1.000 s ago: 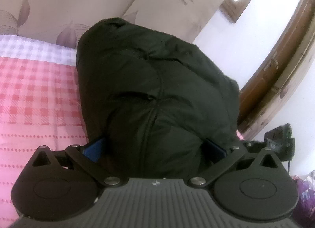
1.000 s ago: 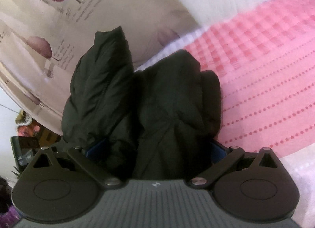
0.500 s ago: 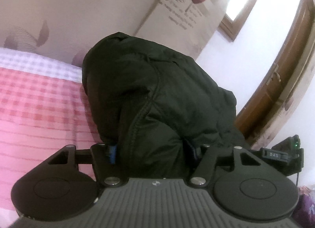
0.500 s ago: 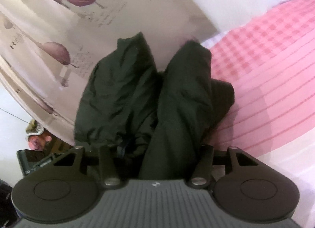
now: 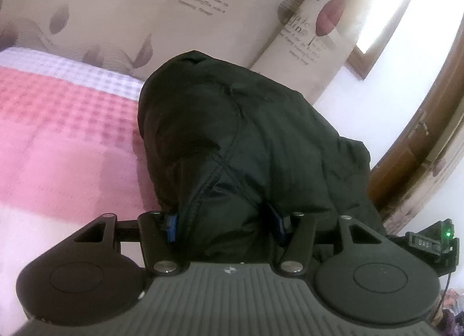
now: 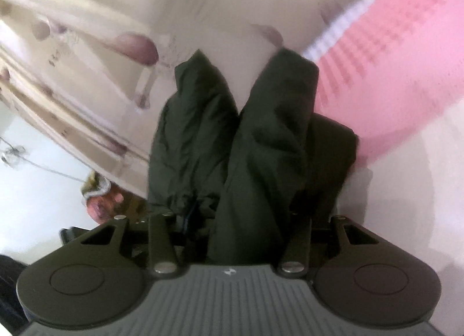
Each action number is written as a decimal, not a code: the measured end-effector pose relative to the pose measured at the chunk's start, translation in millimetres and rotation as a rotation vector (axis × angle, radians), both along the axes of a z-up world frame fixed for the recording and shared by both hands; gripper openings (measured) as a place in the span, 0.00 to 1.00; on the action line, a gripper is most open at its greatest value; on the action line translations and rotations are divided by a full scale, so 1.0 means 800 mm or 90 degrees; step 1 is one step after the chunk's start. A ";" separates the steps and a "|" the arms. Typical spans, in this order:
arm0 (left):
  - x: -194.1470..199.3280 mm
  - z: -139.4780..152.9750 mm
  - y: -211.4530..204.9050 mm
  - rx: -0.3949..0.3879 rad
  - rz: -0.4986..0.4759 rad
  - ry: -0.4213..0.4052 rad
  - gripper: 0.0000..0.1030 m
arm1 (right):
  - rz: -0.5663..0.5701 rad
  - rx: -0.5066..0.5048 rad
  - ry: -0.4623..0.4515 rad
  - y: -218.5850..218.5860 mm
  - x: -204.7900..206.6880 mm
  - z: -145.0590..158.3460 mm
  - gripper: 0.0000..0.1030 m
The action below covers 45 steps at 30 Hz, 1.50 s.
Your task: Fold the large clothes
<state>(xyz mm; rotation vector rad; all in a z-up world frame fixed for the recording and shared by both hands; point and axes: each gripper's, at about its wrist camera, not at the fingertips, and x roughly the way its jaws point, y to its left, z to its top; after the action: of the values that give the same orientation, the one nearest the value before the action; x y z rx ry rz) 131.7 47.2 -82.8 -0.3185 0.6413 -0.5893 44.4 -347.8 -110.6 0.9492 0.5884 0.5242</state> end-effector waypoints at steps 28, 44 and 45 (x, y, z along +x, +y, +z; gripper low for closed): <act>-0.235 0.118 -0.079 0.232 0.321 -0.451 1.00 | -0.227 -0.452 -0.301 0.129 -0.201 0.123 1.00; -0.228 0.092 -0.075 0.227 0.276 -0.316 1.00 | -0.217 -0.493 -0.271 0.153 -0.217 0.108 1.00; -0.228 0.089 -0.076 0.230 0.272 -0.312 1.00 | -0.216 -0.493 -0.268 0.153 -0.217 0.107 1.00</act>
<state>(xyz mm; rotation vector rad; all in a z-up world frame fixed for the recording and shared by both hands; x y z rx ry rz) -50.5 -13.6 -11.5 0.0374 0.1841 -0.1208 -129.3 -225.3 -25.2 0.1758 0.1997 0.1467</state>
